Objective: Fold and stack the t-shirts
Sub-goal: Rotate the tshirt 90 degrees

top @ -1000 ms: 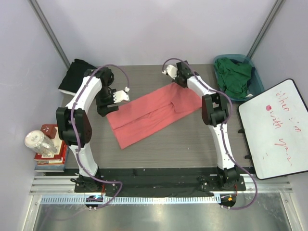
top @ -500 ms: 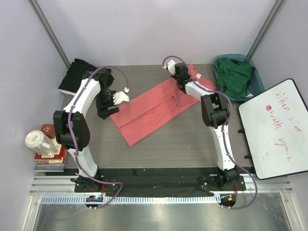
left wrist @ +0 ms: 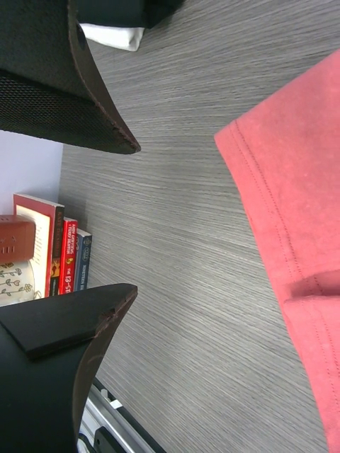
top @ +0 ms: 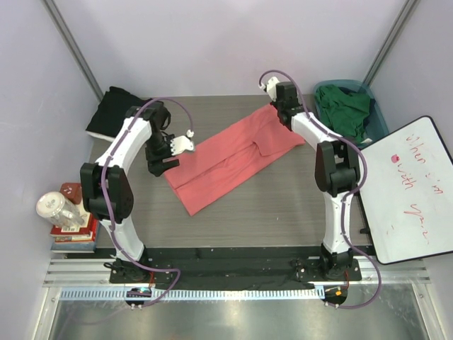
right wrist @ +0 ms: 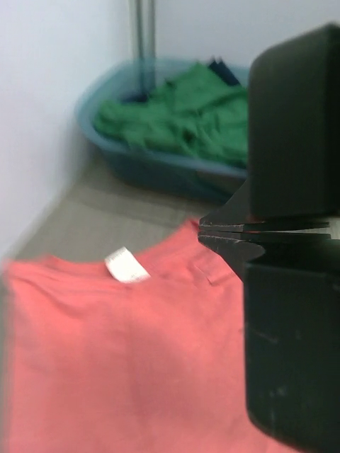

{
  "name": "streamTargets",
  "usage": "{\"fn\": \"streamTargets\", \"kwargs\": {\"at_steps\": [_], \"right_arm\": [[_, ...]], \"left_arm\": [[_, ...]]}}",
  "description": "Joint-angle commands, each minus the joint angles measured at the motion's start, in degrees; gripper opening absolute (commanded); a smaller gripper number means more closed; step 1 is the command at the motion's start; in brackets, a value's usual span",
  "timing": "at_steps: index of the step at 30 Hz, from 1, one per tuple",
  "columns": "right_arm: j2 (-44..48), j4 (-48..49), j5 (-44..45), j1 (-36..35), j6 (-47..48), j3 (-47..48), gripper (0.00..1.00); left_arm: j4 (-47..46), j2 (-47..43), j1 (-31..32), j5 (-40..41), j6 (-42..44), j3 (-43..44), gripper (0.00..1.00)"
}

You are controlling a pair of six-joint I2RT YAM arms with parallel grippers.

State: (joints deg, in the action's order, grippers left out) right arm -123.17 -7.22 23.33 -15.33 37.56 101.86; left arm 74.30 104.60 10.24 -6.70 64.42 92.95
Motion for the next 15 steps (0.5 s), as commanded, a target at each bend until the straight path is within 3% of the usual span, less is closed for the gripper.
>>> {"fn": "streamTargets", "kwargs": {"at_steps": [1, 6, 9, 10, 13, 15], "right_arm": [[-5.4, -5.2, 0.3, 0.9, -0.3, 3.4, 0.01], [-7.7, -5.7, -0.8, 1.0, -1.8, 7.6, 0.01], [-6.8, -6.0, -1.6, 1.0, -2.7, 6.9, 0.01], [-6.6, -6.1, -1.9, 1.0, -2.8, 6.5, 0.01], [-5.1, -6.1, -2.1, 1.0, -3.0, 4.8, 0.01], [-4.6, -6.1, -2.0, 1.0, -3.2, 3.8, 0.01]], "left_arm": [[-1.3, -2.2, 0.3, -1.7, -0.8, -0.7, 0.74], [-8.6, 2.1, 0.5, -1.9, -0.6, -3.5, 0.70], [-12.2, 4.7, 0.6, -2.1, -1.1, -2.5, 0.51], [-12.7, 6.3, 0.7, -2.2, -1.2, -2.2, 0.31], [-14.1, 9.4, 0.7, -3.8, -2.7, -0.1, 0.00], [-13.8, 10.8, 0.9, -5.0, -3.2, 1.4, 0.00]]}}
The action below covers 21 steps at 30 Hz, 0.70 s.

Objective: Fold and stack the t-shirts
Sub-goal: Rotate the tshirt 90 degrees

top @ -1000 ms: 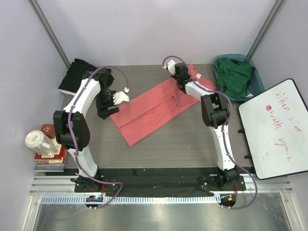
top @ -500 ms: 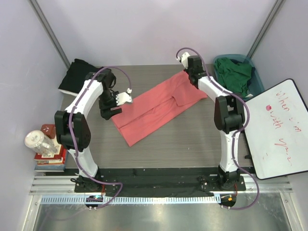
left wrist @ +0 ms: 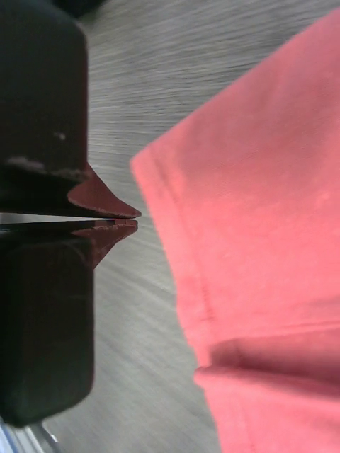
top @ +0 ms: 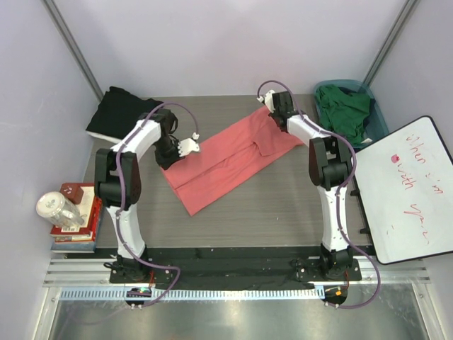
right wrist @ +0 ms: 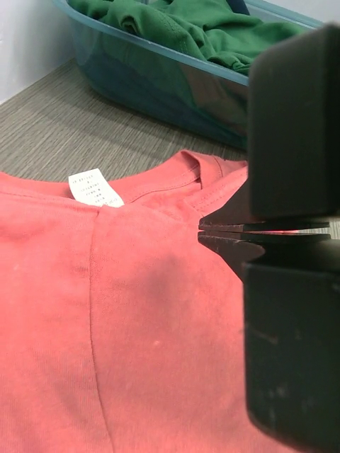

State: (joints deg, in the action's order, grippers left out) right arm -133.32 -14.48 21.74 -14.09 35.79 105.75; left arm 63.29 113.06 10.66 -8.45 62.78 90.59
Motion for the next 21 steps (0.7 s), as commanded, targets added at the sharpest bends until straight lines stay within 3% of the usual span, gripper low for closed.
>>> {"fn": "streamTargets", "kwargs": {"at_steps": [1, 11, 21], "right_arm": [[6.2, 1.2, -0.4, -0.2, -1.6, -0.4, 0.01], [8.4, -1.6, -2.1, -0.2, -2.9, 3.2, 0.01], [14.1, -5.0, -10.7, -0.2, -3.8, 5.6, 0.01]], "left_arm": [[-2.6, 3.0, 0.7, -3.7, -1.9, 4.2, 0.00], [-4.9, 10.4, 4.9, -2.5, -0.9, 1.0, 0.00], [-1.1, 8.9, 10.2, -1.2, 4.6, -6.1, 0.00]]}}
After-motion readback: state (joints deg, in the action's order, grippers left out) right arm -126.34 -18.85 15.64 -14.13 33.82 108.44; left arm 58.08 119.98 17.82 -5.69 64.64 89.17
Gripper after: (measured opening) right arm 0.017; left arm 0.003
